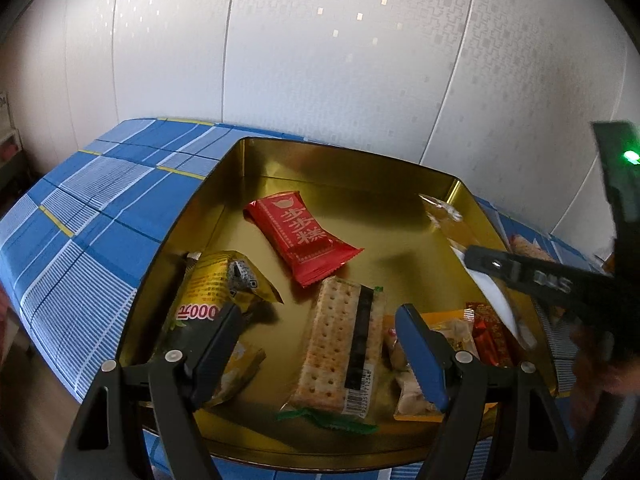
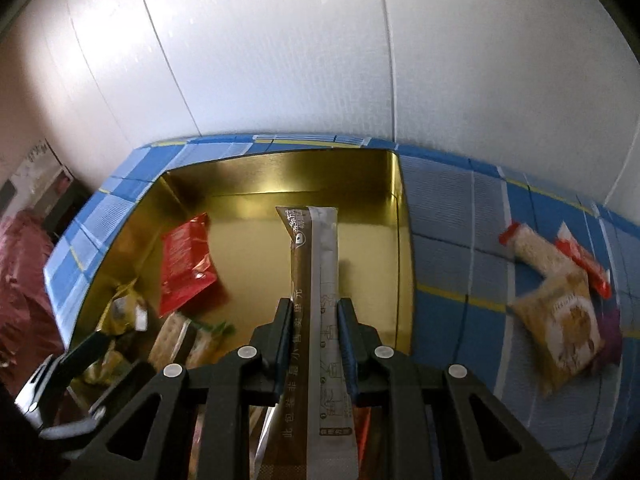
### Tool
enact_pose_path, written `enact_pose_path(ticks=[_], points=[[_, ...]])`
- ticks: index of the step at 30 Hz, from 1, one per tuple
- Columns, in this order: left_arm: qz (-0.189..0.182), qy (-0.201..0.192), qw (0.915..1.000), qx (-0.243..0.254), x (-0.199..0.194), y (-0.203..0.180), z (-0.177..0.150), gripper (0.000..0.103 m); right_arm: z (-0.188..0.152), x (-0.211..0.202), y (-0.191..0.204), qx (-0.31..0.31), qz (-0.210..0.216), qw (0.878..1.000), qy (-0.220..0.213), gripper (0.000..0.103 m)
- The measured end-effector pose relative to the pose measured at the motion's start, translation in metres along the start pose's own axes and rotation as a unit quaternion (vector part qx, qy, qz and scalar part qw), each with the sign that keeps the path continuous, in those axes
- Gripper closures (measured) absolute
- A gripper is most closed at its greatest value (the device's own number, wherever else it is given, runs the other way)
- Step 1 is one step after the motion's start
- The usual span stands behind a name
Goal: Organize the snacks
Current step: 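Lower the stick pack into the gold tin and open the right gripper, then grasp the purple wrapped snack with the right gripper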
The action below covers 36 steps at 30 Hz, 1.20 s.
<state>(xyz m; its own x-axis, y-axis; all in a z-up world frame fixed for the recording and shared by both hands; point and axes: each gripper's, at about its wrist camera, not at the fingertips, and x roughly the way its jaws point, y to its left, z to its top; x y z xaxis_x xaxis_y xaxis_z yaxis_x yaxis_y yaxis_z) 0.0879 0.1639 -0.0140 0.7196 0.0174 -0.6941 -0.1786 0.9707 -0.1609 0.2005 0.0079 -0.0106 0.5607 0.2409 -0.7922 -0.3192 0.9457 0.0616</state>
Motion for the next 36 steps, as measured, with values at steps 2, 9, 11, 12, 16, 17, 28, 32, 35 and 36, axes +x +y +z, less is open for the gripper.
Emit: enact_pose_path(ticks=[2, 9, 11, 12, 16, 17, 28, 32, 35, 36], points=[[-0.002, 0.001, 1.0, -0.002, 0.0, 0.001, 0.0, 0.024, 0.007, 0.009, 0.002, -0.011, -0.016, 1.0, 0.004, 0.08], [-0.004, 0.004, 1.0, -0.006, 0.003, 0.001, 0.0, 0.024, 0.024, 0.031, -0.007, -0.012, -0.083, 0.996, 0.022, 0.075], [-0.005, 0.004, 1.0, -0.006, 0.005, 0.001, 0.001, 0.024, 0.025, 0.03, -0.007, -0.009, -0.075, 0.997, 0.017, 0.071], [-0.005, 0.004, 1.0, -0.006, 0.005, 0.0, 0.001, 0.024, 0.025, 0.026, -0.006, -0.015, -0.075, 0.997, 0.009, 0.07], [-0.004, 0.005, 1.0, -0.005, 0.005, -0.001, 0.001, 0.024, 0.016, 0.006, -0.006, -0.033, -0.079, 0.996, -0.018, 0.068], [-0.005, 0.005, 1.0, -0.007, 0.006, -0.001, 0.001, 0.024, 0.014, 0.003, -0.008, -0.031, -0.074, 0.997, -0.02, 0.068], [-0.014, -0.006, 0.9999, -0.006, 0.002, -0.008, -0.001, 0.015, -0.024, -0.047, -0.042, 0.01, -0.048, 0.996, -0.075, 0.067], [-0.024, -0.008, 0.9997, -0.002, 0.002, -0.013, -0.002, 0.014, -0.041, -0.057, -0.063, 0.023, -0.06, 0.995, -0.078, 0.067], [-0.029, -0.01, 0.9995, 0.008, 0.001, -0.02, -0.003, 0.013, -0.059, -0.062, -0.084, 0.04, -0.066, 0.995, -0.07, 0.067], [-0.031, -0.012, 0.9994, 0.013, 0.0, -0.024, -0.004, 0.013, -0.065, -0.064, -0.092, 0.046, -0.068, 0.994, -0.067, 0.067]])
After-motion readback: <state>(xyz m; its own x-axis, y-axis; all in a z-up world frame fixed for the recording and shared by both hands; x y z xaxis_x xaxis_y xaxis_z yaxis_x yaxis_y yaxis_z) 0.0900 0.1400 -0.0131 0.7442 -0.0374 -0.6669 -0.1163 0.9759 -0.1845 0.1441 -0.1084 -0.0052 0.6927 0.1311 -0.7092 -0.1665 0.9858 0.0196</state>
